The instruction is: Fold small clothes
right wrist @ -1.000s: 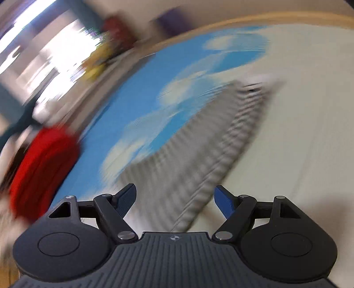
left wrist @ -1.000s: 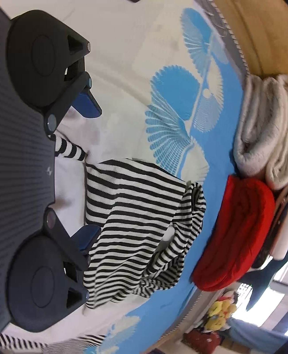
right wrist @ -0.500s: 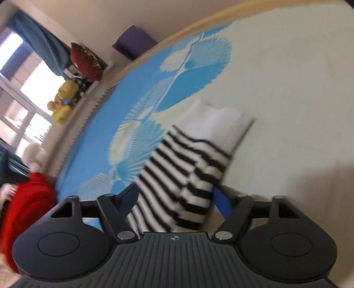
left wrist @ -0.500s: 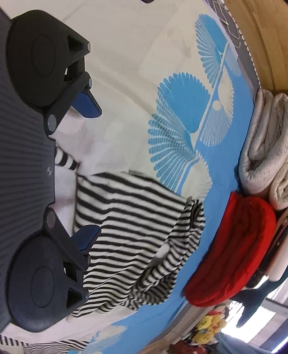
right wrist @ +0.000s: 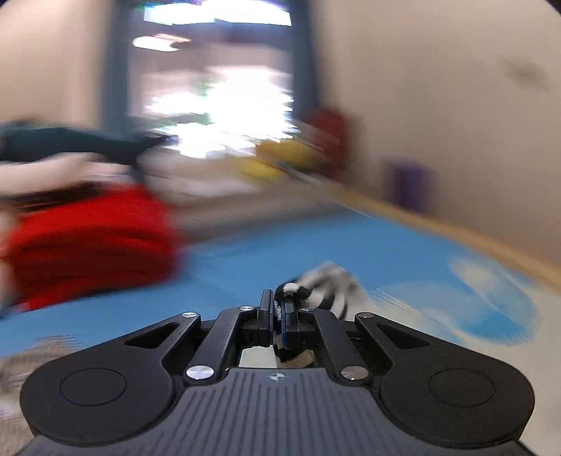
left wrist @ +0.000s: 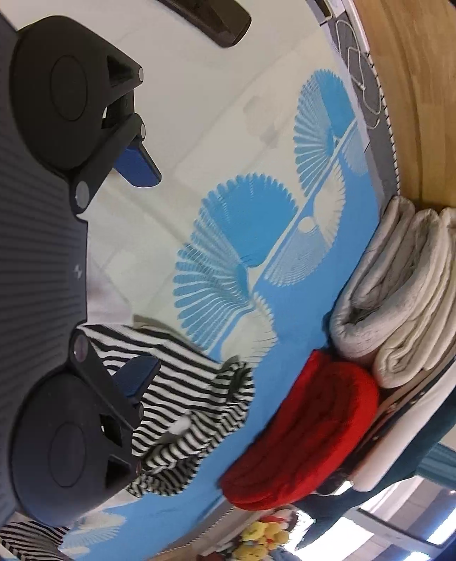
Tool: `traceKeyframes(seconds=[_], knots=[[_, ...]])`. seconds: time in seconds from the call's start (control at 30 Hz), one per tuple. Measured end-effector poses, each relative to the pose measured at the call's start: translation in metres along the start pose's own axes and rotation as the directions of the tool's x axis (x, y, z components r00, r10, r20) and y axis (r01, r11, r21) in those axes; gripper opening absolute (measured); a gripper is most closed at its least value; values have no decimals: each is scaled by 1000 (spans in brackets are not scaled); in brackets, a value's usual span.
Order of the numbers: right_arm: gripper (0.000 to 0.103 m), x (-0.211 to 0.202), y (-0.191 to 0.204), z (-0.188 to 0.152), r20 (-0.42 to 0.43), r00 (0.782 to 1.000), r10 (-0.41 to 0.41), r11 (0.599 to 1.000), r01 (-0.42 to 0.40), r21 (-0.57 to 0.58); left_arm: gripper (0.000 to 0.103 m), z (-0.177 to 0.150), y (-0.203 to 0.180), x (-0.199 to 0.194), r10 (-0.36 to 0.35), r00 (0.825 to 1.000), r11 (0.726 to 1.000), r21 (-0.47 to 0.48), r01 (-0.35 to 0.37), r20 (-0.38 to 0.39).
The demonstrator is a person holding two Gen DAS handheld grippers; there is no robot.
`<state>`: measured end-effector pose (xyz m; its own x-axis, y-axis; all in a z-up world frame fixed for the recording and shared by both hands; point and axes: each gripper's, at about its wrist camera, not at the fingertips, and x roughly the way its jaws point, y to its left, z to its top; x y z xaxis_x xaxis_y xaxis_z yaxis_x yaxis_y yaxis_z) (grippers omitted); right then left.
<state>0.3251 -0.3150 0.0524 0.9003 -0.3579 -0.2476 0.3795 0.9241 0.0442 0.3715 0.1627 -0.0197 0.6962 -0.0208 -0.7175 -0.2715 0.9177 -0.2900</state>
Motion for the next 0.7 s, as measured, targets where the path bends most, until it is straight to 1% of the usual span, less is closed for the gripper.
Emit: traceKeyframes(seconds=[0.03, 0.07, 0.1, 0.13, 0.17, 0.2, 0.23, 0.27, 0.3, 0.33, 0.37, 0.4, 0.43, 0.47, 0.53, 0.6, 0.63, 0.67, 0.7], knots=[[3, -7, 38, -8, 1, 997, 78, 995, -78, -53, 103, 2, 3, -2, 2, 1000, 1000, -8, -2, 7], [4, -13, 75, -21, -21, 988, 155, 982, -156, -102, 103, 3, 6, -5, 3, 1000, 1000, -15, -3, 14], [8, -18, 108, -39, -75, 971, 228, 960, -237, -149, 103, 5, 9, -7, 5, 1000, 1000, -19, -5, 17], [24, -21, 145, -67, -185, 933, 307, 913, -344, -219, 103, 6, 12, -8, 6, 1000, 1000, -22, -6, 15], [36, -24, 170, -93, -280, 901, 332, 873, -406, -271, 103, 6, 14, -9, 5, 1000, 1000, -26, -4, 13], [55, -29, 189, -122, -363, 871, 330, 829, -452, -331, 103, 6, 16, -9, 2, 1000, 1000, -29, -2, 10], [59, -36, 202, -153, -432, 849, 304, 771, -486, -412, 103, 6, 18, -9, 1, 1000, 1000, -30, -1, 3], [59, -43, 205, -172, -461, 844, 275, 733, -494, -467, 103, 5, 18, -9, -1, 1000, 1000, -29, 1, -1], [59, -49, 200, -184, -467, 848, 249, 714, -487, -504, 103, 5, 19, -10, -7, 1000, 1000, -27, 6, -4], [60, -54, 186, -186, -460, 857, 232, 723, -468, -507, 103, 5, 19, -11, -14, 1000, 1000, -22, 14, -3], [62, -57, 172, -180, -455, 863, 220, 748, -449, -489, 103, 4, 18, -13, -20, 1000, 1000, -16, 20, 0], [65, -62, 158, -170, -447, 871, 206, 783, -421, -459, 103, 3, 16, -14, -23, 1000, 1000, -8, 24, 3], [67, -65, 135, -156, -432, 882, 190, 829, -380, -411, 103, 2, 14, -14, -25, 1000, 1000, -2, 25, 4], [67, -72, 116, -145, -418, 891, 176, 863, -344, -370, 103, 1, 12, -15, -28, 1000, 1000, 2, 28, 5], [71, -88, 78, -126, -383, 913, 138, 916, -265, -301, 103, -1, 8, -14, -37, 999, 999, 5, 37, 0], [72, -93, 44, -120, -356, 932, 67, 947, -171, -270, 103, -5, 1, -14, -47, 999, 999, 10, 47, -6], [72, -95, 26, -118, -339, 941, 20, 963, -109, -247, 103, -7, -2, -14, -50, 999, 999, 16, 50, -8], [72, -93, 15, -118, -329, 944, -11, 974, -64, -218, 103, -10, -5, -13, -49, 999, 999, 24, 49, -8], [71, -88, -1, -119, -332, 943, -41, 984, -20, -178, 103, -13, -8, -13, -47, 999, 998, 31, 47, -9]])
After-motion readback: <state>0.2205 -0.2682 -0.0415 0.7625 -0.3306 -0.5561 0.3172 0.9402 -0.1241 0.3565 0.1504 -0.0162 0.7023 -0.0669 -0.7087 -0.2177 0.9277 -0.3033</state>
